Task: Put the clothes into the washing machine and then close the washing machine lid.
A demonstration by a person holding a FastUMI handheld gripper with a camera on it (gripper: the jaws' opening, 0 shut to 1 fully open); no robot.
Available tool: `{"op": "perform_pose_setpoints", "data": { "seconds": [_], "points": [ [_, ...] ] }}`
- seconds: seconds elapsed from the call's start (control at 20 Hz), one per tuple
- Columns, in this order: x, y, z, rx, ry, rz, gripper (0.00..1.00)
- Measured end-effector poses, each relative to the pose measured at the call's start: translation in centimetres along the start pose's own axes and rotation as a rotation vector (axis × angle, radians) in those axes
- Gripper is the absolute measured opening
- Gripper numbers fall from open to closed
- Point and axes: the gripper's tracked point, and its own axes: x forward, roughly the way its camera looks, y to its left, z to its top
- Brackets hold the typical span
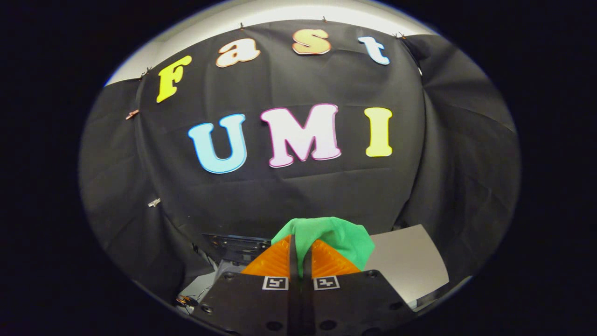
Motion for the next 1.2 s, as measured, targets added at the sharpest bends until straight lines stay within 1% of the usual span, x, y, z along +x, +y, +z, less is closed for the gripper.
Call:
{"op": "perform_pose_setpoints", "data": {
  "seconds": [0.1, 0.35, 0.45, 0.5, 0.65, 0.8, 0.95, 1.2],
  "points": [
    [0.7, 3.7, -1.1, -0.012, 0.015, 0.042, 0.05],
    [3.3, 12.4, -5.5, -0.050, 0.070, 0.138, 0.05],
    [4.7, 15.2, -8.0, -0.065, 0.101, 0.166, 0.05],
    [5.0, 16.9, -10.0, -0.073, 0.118, 0.178, 0.05],
    [7.4, 19.4, -14.7, -0.095, 0.173, 0.198, 0.05],
    [10.3, 20.6, -19.8, -0.111, 0.233, 0.194, 0.05],
    [13.6, 20.6, -24.8, -0.108, 0.278, 0.174, 0.05],
    [19.0, 18.1, -31.9, -0.144, 0.304, 0.107, 0.05]
  ]
}}
